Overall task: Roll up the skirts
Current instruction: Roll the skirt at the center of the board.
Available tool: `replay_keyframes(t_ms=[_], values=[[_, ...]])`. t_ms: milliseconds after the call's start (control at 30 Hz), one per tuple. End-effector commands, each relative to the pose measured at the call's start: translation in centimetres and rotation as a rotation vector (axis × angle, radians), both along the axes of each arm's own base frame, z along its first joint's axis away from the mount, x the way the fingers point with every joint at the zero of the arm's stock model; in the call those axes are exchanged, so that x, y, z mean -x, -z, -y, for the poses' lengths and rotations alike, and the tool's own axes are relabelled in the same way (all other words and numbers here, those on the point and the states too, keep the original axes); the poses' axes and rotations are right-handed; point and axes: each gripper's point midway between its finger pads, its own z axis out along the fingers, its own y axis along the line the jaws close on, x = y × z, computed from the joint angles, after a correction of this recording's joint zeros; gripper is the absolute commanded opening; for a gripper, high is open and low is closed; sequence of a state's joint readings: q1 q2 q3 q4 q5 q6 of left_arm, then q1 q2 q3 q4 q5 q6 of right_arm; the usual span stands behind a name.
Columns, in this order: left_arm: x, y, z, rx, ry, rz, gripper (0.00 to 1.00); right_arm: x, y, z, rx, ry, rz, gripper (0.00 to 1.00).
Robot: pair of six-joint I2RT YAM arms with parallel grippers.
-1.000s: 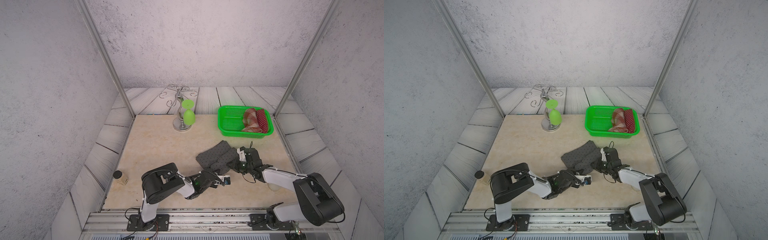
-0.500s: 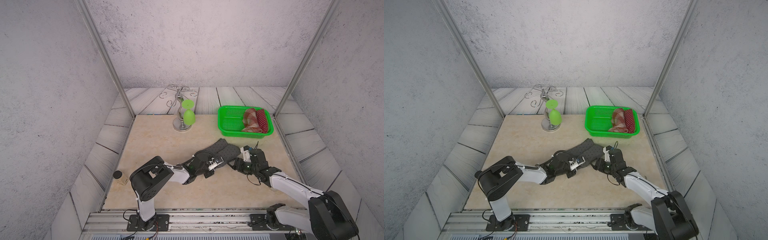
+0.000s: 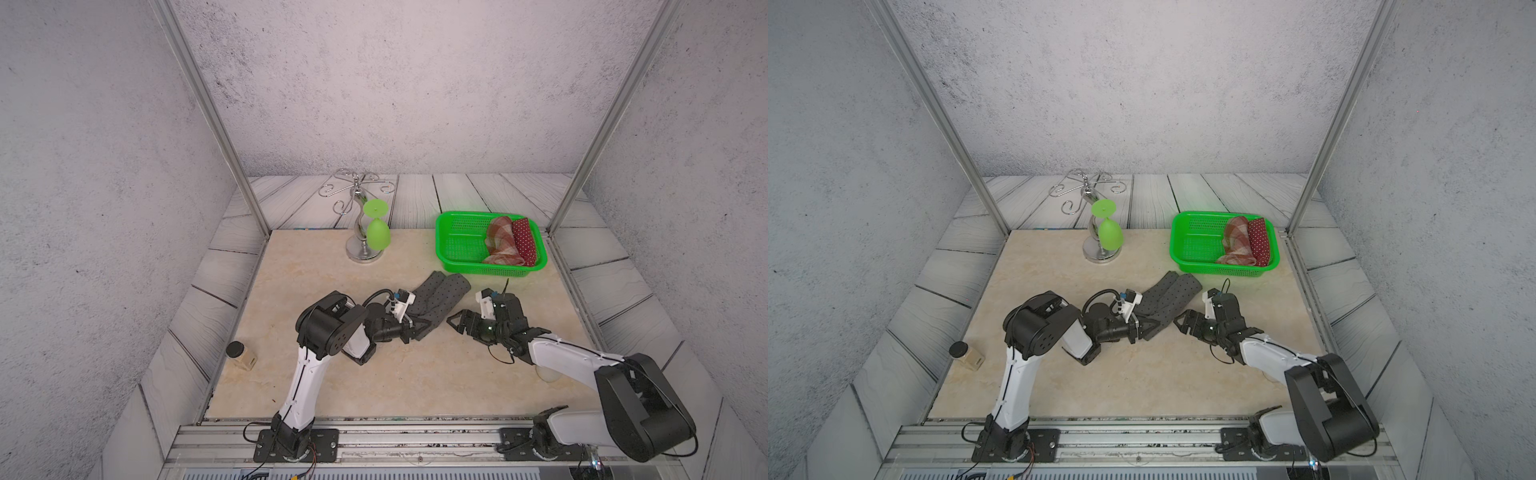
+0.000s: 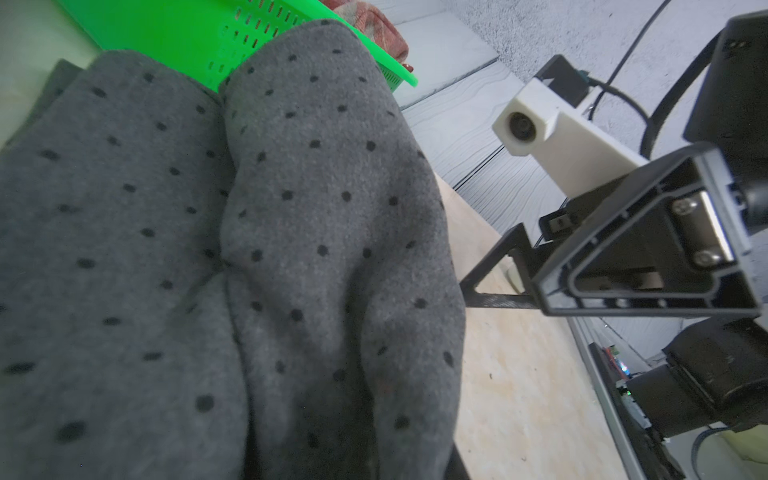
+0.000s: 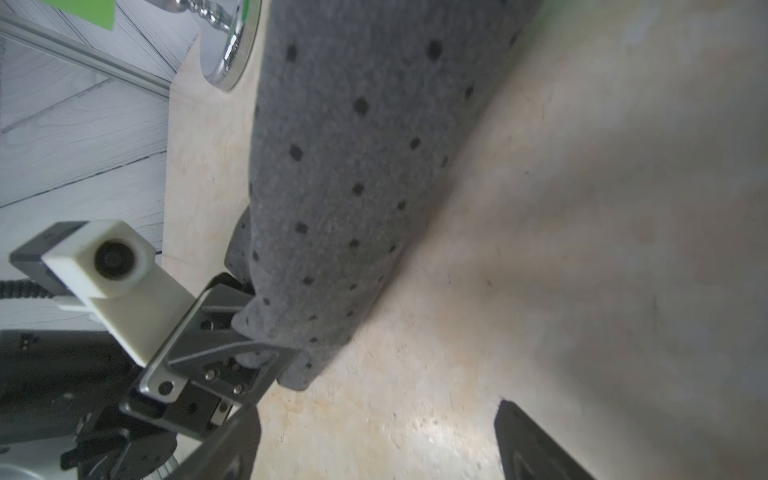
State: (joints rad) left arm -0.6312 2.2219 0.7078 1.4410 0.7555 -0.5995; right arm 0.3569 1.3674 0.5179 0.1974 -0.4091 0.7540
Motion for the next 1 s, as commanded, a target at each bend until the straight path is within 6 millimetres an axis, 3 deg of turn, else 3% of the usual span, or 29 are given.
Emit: replay_keyframes(t_ms=[0,133,400,600,700,733,767,833,867,967], values=[[3.1,3.6,0.1,-0.035,0.074,-0.245,0.00,-3.2,-2.6,-1.2,-0.079,0.021,0.112,0.90],[3.4,4.2,0.6,-0.035,0.099,-0.268,0.00,-5.1,-2.2,-1.8,-0.086,0.029,0.123,0.90],[3.6,4.8,0.6,-0.037,0.110,-0.301,0.00,-6.2,2.1,-2.3,-0.096,0.068,0.015,0.85],[3.2,5.0,0.5,-0.037,0.097,-0.302,0.00,-5.7,3.5,-1.5,-0.031,0.083,-0.035,0.59],[3.0,5.2,0.6,-0.037,0.098,-0.305,0.00,-5.8,3.5,-1.4,-0.001,0.074,-0.051,0.25],[2.9,5.2,0.4,-0.038,0.094,-0.301,0.05,-5.8,3.5,-1.3,0.010,0.074,-0.058,0.16],[2.8,4.9,0.2,-0.038,0.087,-0.286,0.27,-5.7,3.5,-1.2,0.023,0.075,-0.065,0.09],[2.5,3.9,-0.3,-0.044,0.053,-0.220,0.80,-5.5,3.6,-0.9,0.047,0.074,-0.076,0.05],[2.3,2.8,-0.7,-0.050,0.030,-0.159,0.99,-5.3,3.7,-0.8,0.057,0.071,-0.084,0.05],[2.2,-0.9,-1.5,-0.135,-0.003,0.017,0.99,-4.8,3.6,-0.5,0.079,0.062,-0.096,0.04]])
